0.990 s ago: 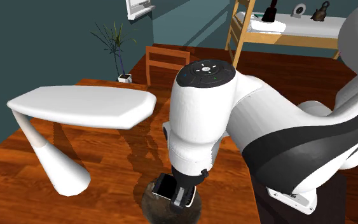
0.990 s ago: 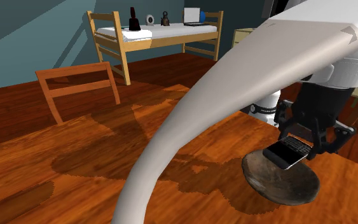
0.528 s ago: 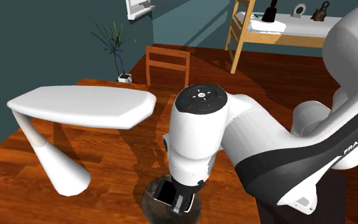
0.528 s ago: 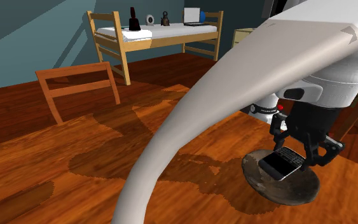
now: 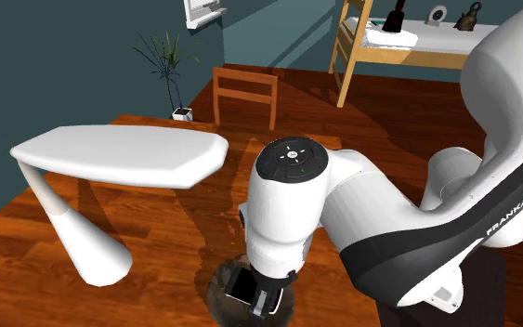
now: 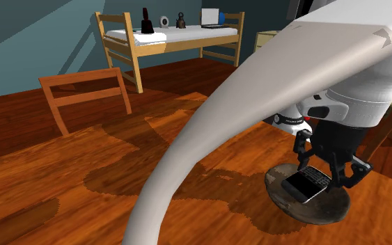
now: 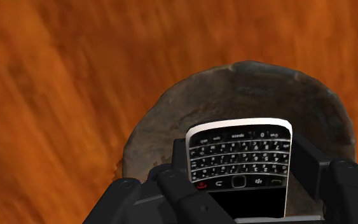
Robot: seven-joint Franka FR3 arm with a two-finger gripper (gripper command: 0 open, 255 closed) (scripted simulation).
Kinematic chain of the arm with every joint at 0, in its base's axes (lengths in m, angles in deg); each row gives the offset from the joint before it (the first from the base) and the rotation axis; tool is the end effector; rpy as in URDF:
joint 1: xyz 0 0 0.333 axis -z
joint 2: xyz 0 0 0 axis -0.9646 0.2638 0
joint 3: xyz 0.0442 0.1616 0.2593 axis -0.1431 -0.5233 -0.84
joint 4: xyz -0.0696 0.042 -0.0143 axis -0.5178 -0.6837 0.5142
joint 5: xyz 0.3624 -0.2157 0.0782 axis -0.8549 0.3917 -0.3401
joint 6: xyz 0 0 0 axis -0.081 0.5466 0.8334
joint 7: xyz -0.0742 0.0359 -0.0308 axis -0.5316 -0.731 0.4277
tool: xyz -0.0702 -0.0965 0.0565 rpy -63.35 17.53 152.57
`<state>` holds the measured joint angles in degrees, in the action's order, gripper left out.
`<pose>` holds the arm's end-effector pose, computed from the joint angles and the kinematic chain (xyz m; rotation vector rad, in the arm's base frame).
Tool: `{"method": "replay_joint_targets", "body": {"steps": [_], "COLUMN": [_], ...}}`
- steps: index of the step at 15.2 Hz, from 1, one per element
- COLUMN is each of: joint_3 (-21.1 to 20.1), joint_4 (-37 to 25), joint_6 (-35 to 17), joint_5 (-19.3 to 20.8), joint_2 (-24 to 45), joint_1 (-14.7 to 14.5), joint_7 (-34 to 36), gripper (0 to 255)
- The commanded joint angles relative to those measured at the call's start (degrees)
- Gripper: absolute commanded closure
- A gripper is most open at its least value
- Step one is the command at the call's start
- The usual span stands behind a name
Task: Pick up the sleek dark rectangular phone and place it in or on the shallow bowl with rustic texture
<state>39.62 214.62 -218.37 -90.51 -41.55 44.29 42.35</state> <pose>0.2377 0.4527 0.3184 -3.0851 -0.5172 -0.0129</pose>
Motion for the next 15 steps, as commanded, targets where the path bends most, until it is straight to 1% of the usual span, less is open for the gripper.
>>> {"method": "replay_joint_targets", "body": {"steps": [1,2,3,8,12,15], "joint_3": [0.0,0.0,0.0,0.0,1.2,1.2], "joint_4": [0.0,0.0,0.0,0.0,-3.9,-3.9], "joint_6": [0.0,0.0,0.0,0.0,7.8,7.8], "joint_5": [0.0,0.0,0.0,0.0,-1.8,-1.8], "joint_2": [0.0,0.0,0.0,0.0,-4.3,-4.3], "joint_1": [0.0,0.0,0.0,0.0,-0.2,-0.3], "joint_7": [0.0,0.0,0.0,0.0,-1.5,-1.5], "gripper": [255,255,0,0,0,0]}}
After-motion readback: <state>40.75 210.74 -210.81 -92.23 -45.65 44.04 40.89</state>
